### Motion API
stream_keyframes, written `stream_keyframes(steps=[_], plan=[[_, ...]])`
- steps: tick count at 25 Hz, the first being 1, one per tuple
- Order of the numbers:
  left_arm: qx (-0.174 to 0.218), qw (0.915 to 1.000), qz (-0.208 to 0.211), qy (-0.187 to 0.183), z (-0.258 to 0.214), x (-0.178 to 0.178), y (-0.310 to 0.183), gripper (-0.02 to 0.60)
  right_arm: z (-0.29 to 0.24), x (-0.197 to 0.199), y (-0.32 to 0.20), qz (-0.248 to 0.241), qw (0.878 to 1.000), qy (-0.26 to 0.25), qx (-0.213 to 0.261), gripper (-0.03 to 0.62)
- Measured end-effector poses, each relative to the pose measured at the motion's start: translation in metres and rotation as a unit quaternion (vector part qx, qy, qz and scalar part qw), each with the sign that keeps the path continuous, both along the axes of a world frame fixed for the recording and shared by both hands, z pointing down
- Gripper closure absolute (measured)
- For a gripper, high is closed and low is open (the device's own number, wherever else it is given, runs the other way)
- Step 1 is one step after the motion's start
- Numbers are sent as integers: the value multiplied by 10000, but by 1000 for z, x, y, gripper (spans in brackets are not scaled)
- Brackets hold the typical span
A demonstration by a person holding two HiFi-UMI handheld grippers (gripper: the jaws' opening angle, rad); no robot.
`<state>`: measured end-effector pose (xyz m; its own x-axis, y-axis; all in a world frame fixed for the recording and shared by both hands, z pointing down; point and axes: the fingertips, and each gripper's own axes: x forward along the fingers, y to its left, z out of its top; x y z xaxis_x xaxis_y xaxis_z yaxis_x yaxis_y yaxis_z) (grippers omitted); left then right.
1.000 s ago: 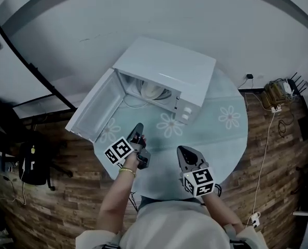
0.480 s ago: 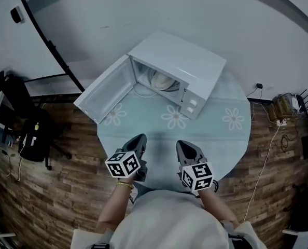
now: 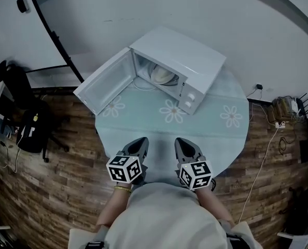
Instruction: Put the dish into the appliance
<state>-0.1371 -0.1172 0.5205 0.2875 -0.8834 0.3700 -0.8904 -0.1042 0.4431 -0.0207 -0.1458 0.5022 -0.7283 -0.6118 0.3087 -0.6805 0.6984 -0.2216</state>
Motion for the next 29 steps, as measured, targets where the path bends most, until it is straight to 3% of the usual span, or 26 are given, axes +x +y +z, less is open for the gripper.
stream_keyframes(steps=[29], plan=[[-41,9995,36,297,0,8,1,572,3,8,10,-81,9999,-41,-101,589]])
